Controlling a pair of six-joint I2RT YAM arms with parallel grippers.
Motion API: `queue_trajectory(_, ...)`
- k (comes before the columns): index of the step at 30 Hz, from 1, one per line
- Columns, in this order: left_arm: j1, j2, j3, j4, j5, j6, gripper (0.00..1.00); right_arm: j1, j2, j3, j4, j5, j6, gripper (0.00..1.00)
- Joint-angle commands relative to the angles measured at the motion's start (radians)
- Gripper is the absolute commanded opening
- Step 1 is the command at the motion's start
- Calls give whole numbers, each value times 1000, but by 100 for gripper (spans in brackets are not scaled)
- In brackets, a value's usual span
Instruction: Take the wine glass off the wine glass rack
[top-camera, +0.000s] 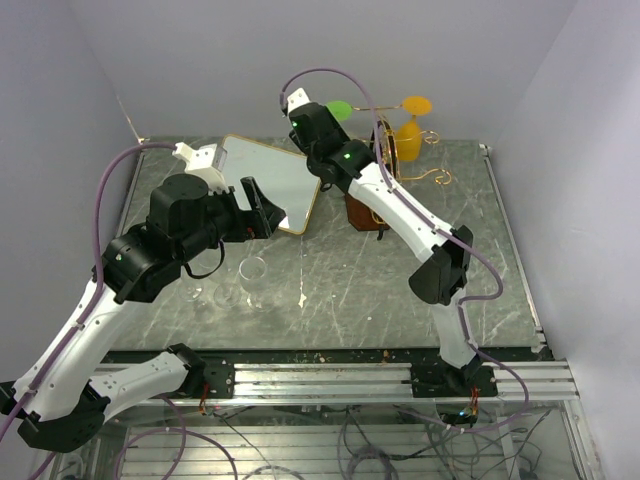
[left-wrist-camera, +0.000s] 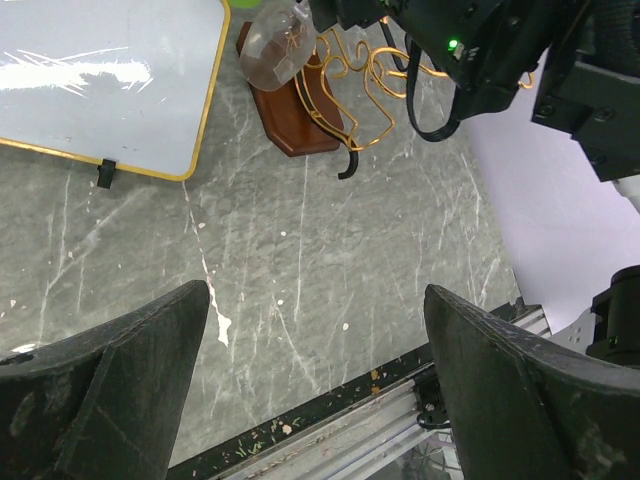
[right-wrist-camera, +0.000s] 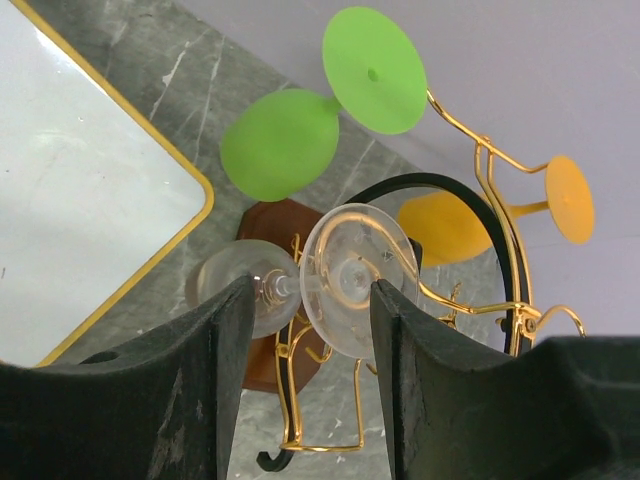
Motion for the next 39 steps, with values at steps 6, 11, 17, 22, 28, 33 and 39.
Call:
queue_trajectory(6,-5,-4,19,16,12,4,98,-11,71,36,31,58,-2,49)
queue_trajectory(11,-4,-6,15,13,8,7,99,-19,86,43,25,73,-3,49)
queue_trajectory(17,-5,-4,11,17,16,6,99,-28,87,36,30,80,-9,44)
queue_trajectory(22,-4,-2,13,16,20,8,99,-29,83,43,33,74,-16,33)
queue_trajectory(28,-4,-2,9,18,23,6,99,-28,68,43,34,58,-27,24)
queue_trajectory(33,-4,2,8,25,28,5,98,-28,55,40,44,61,-37,17)
queue_trajectory(39,-4,4,6,27,32,4,98,-27,47,33,51,68,-47,10)
